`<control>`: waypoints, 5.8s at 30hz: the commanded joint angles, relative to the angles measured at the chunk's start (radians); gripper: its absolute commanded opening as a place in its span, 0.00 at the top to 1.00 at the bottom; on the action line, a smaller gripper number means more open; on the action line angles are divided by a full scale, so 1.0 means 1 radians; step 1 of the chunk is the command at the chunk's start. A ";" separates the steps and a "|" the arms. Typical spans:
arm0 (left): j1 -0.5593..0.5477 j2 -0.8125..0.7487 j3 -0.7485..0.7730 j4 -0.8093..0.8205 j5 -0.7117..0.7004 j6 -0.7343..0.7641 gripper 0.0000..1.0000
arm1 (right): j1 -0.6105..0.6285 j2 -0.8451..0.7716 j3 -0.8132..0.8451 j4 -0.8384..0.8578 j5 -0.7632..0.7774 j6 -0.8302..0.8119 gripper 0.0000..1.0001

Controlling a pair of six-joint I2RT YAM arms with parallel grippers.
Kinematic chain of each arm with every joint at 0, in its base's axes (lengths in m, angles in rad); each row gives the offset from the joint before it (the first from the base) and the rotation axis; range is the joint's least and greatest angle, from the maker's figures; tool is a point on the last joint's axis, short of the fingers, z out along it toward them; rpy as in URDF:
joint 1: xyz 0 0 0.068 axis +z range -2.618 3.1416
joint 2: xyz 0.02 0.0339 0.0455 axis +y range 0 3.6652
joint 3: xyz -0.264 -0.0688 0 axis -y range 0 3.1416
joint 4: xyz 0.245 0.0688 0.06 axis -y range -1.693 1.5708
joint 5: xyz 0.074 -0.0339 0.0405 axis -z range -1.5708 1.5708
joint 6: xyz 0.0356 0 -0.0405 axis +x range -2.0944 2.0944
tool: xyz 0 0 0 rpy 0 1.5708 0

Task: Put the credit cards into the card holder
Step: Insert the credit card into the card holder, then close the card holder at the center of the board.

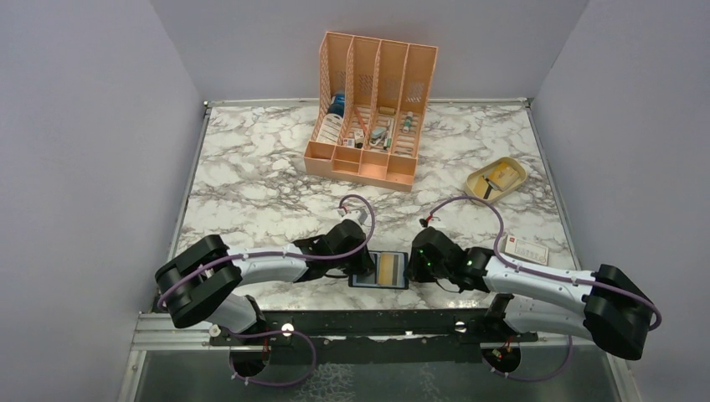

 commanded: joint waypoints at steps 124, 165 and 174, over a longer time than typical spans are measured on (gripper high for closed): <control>0.157 -0.037 -0.070 0.340 0.390 -0.133 0.48 | 0.002 0.162 -0.011 0.251 0.013 -0.036 0.96; 0.153 0.062 0.040 0.049 0.329 0.061 0.74 | -0.001 -0.111 0.016 0.218 -0.115 -0.011 0.54; 0.190 -0.002 0.026 0.064 0.310 0.057 0.73 | 0.000 -0.176 -0.071 0.222 -0.016 -0.025 0.55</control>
